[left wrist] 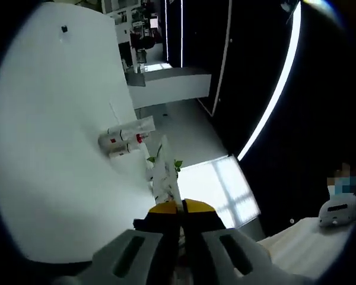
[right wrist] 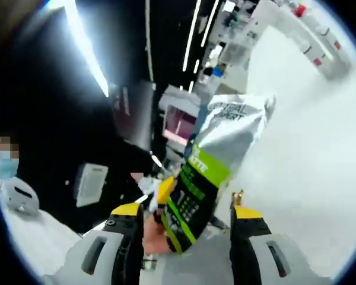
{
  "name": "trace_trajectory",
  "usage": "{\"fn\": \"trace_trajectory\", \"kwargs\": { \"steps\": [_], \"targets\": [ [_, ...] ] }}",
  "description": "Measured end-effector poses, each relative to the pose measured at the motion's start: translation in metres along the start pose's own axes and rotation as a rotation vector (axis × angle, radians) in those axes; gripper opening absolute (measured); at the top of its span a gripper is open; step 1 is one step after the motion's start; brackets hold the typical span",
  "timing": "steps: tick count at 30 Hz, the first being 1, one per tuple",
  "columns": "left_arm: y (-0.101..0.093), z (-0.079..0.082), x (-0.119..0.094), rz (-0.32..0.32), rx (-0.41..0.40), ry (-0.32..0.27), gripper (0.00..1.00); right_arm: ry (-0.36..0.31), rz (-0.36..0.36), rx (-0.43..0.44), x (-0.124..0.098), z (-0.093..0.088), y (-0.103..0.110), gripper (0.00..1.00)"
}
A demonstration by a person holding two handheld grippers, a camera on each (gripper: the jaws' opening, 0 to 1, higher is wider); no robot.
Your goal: Arrange the skincare products in the storage area until every visible bottle or jar stands upright without overlapping.
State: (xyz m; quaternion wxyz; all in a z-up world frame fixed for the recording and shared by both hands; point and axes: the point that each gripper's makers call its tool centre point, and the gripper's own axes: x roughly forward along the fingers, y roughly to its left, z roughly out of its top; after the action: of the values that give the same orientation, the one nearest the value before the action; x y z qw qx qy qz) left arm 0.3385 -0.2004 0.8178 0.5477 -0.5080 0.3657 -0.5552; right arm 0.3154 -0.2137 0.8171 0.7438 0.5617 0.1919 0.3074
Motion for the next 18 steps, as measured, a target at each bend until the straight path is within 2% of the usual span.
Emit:
{"fn": "trace_trajectory", "kwargs": {
  "steps": [2,5,6,7,11,13,16,17,18],
  "targets": [
    [0.000,-0.002,0.002,-0.005,-0.005,0.008,0.00,-0.012,-0.026,0.007,0.000,0.004,-0.005,0.43],
    [-0.003,-0.004,0.002,-0.020,-0.006,0.013,0.00,-0.086,-0.077,0.015,-0.004,0.020,-0.016,0.18],
    [-0.002,-0.004,0.002,-0.012,-0.005,0.015,0.00,-0.107,-0.055,0.033,-0.005,0.024,-0.014,0.16],
    [-0.001,-0.006,0.002,-0.011,0.000,0.022,0.00,-0.145,-0.069,0.070,-0.007,0.030,-0.017,0.14],
    [-0.002,-0.020,0.008,-0.006,0.020,0.093,0.00,-0.159,-0.083,0.032,-0.016,0.036,-0.017,0.06],
    [-0.001,-0.026,0.010,0.002,0.036,0.117,0.00,-0.159,-0.086,0.033,-0.020,0.037,-0.019,0.00],
    [0.000,-0.028,0.011,0.014,0.037,0.135,0.00,-0.126,-0.089,0.055,-0.025,0.032,-0.019,0.00],
    [0.000,-0.027,0.012,0.013,0.060,0.128,0.00,-0.099,-0.087,0.016,-0.027,0.030,-0.018,0.00],
    [-0.001,-0.032,0.012,0.014,0.069,0.154,0.00,-0.092,-0.083,0.003,-0.028,0.029,-0.017,0.00]
  ]
}}
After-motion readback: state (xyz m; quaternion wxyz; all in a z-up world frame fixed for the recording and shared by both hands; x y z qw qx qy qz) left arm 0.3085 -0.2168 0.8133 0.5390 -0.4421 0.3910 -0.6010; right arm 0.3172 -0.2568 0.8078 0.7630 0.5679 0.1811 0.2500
